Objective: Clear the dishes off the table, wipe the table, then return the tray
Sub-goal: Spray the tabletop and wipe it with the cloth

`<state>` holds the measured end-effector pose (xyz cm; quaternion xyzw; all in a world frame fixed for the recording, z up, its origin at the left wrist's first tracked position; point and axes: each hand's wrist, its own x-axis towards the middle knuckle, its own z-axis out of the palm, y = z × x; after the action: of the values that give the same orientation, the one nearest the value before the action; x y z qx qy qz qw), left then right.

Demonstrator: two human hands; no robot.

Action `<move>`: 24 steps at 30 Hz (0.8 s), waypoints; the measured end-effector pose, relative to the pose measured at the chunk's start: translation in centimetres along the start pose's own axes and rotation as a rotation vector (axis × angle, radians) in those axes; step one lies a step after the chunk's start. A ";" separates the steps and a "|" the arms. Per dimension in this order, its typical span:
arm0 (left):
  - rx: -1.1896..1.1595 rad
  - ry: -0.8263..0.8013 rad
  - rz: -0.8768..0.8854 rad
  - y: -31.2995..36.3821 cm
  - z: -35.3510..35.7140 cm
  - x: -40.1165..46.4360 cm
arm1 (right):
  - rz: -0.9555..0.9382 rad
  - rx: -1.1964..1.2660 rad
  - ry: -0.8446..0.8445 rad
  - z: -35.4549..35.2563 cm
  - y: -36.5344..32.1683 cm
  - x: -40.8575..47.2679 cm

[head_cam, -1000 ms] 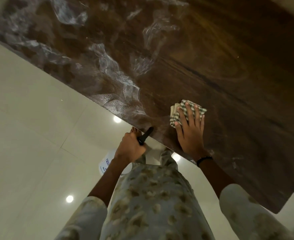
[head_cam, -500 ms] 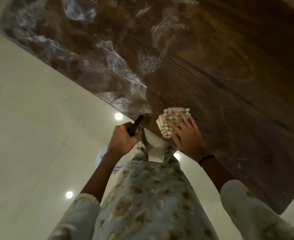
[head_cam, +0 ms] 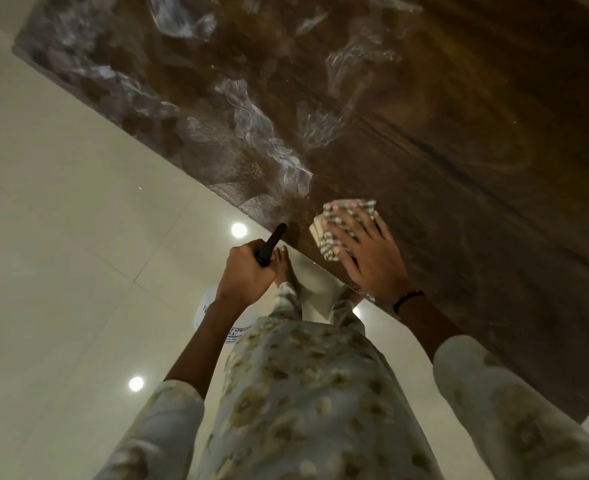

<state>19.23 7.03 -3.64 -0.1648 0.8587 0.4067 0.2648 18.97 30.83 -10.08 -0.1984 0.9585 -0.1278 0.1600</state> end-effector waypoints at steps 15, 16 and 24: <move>0.031 0.006 -0.046 0.6 -1.6 1.9 | -0.075 -0.026 0.009 1.1 -2.3 0.1; 0.035 0.010 -0.050 0.8 -1.6 2.0 | -0.018 -0.020 0.022 0.9 -1.9 0.3; 0.009 0.065 -0.082 1.4 -2.6 3.8 | 0.009 -0.021 0.056 -0.3 -0.5 3.0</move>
<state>14.64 5.58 -3.65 -0.2118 0.8612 0.3861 0.2537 16.44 29.18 -10.40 -0.1919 0.9648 -0.1226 0.1315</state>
